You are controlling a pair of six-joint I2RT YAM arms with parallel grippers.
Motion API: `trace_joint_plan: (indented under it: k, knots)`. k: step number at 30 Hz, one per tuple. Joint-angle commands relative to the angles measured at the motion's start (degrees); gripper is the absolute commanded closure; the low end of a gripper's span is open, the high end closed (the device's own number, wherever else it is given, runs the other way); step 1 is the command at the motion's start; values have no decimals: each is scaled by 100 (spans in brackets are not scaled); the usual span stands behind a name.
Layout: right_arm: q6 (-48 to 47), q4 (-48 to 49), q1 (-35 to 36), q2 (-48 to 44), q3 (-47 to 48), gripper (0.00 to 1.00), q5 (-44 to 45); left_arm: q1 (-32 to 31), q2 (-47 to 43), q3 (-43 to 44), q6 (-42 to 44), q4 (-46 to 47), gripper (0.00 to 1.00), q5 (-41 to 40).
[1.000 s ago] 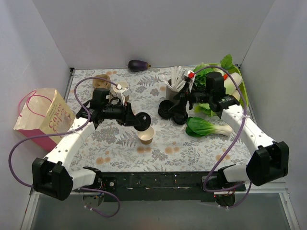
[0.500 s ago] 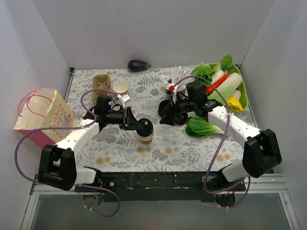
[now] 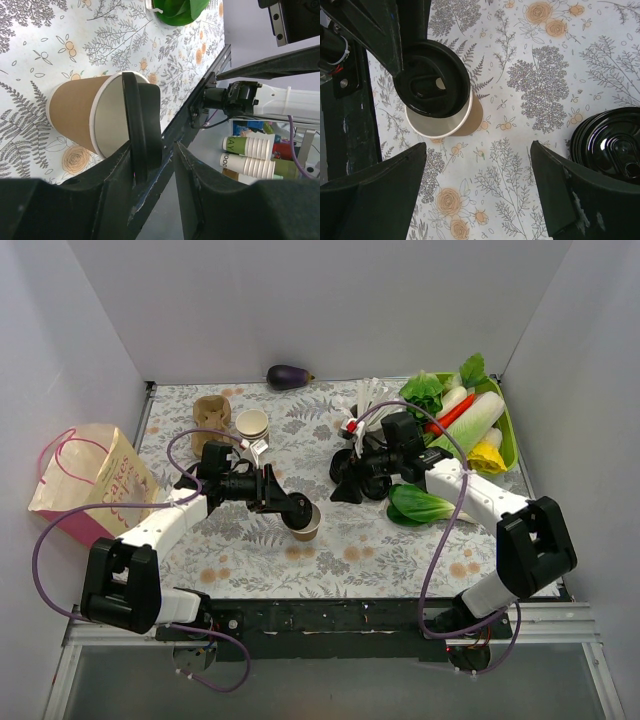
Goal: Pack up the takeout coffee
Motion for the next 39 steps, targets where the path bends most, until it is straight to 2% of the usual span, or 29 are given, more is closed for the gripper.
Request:
trace_joint_plan:
  k: [1,14,26,39]
  knots:
    - [-5,271,123,172,104,9,-156,31,-31,-9,191,-19,62,-146]
    - [241,491,334,155,-212,10,64,31,-49,185,367,-256,56,-726]
    - [707,719,440,278,-248,11,20,22,109,88,305,-55,54,-656]
    - [725,693,475,366,-274,10,-41,-145,399,290,446,104,51,-718]
